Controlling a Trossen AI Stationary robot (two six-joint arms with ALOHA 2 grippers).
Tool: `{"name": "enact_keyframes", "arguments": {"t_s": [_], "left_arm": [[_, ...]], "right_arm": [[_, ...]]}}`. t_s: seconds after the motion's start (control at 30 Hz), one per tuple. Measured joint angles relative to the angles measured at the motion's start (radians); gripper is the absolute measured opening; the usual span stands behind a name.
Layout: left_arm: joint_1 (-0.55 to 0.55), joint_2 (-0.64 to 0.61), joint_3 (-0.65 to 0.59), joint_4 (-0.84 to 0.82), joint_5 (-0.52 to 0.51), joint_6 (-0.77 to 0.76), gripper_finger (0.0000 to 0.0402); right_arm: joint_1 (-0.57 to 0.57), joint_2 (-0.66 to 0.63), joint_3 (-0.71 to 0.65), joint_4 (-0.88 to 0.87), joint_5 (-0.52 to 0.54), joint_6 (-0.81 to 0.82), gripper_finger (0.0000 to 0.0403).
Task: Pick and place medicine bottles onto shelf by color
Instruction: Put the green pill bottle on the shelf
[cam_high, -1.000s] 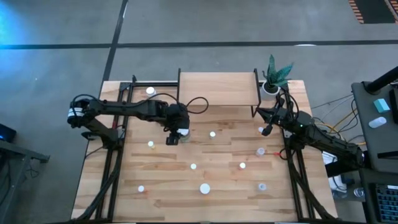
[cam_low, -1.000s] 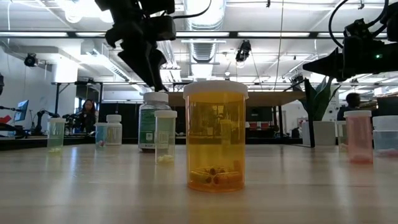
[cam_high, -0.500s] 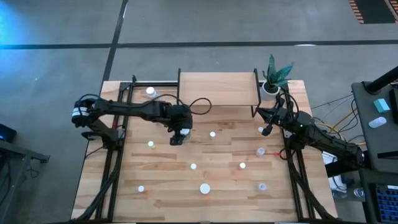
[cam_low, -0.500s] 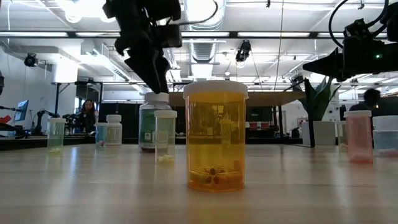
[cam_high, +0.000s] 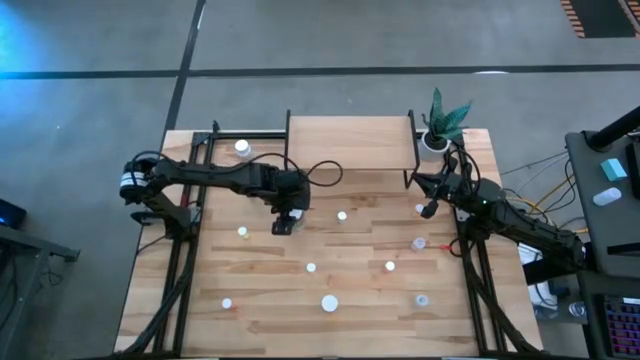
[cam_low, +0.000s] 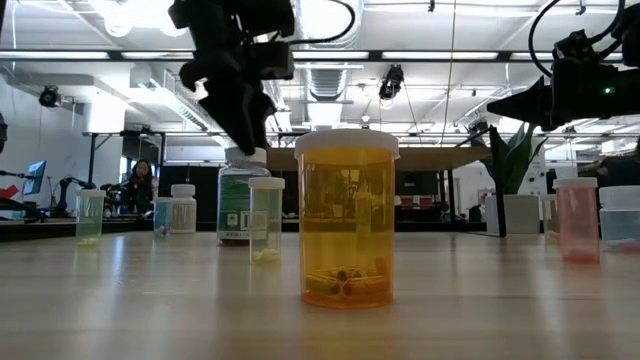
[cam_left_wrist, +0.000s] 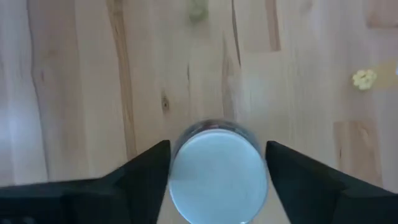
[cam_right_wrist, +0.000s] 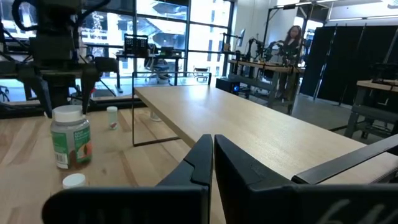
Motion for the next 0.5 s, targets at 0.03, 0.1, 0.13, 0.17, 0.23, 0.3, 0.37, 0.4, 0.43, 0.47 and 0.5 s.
{"name": "enact_keyframes", "arguments": {"t_s": [0.03,0.1,0.13,0.17,0.23,0.3,0.37,0.4,0.43,0.47,0.5], "left_arm": [[0.0,0.0,0.009,-0.001,0.0,-0.001,0.0214],[0.003,0.0,0.036,-0.003,-0.003,-0.03,0.0181],[0.004,0.0,0.053,-0.003,0.001,-0.056,0.0163],[0.006,-0.001,0.07,-0.004,0.002,-0.081,0.0146],[0.008,-0.002,0.1,-0.021,0.002,-0.119,0.0111],[0.01,-0.003,0.131,-0.045,0.002,-0.142,0.0076],[0.01,-0.004,0.159,-0.053,0.002,-0.157,0.0045],[0.01,-0.005,0.171,-0.069,0.002,-0.158,0.0032],[0.01,-0.006,0.182,-0.094,0.002,-0.157,0.0022],[0.009,-0.007,0.19,-0.121,0.003,-0.15,0.0015],[0.007,-0.008,0.195,-0.146,0.002,-0.133,0.0011]], "right_arm": [[0.0,0.0,0.0,0.0,0.0,0.0,0.0009],[0.0,0.0,0.0,0.0,0.0,0.0,0.0009],[0.0,0.0,0.0,0.0,0.0,0.0,0.0009],[0.0,0.0,0.0,0.0,0.0,0.0,0.0009],[0.0,0.0,0.0,0.0,0.0,0.0,0.0009],[0.0,0.0,0.0,0.0,0.0,0.0,0.0009],[0.0,0.0,0.0,0.0,0.0,0.0,0.0009],[0.0,0.0,0.0,0.0,0.0,0.0,0.0009],[0.0,0.0,0.0,0.0,0.0,0.0,0.0009],[0.0,0.0,0.0,0.0,0.0,0.0,0.0009],[0.0,0.0,0.0,0.0,0.0,0.0,0.0009]]}}
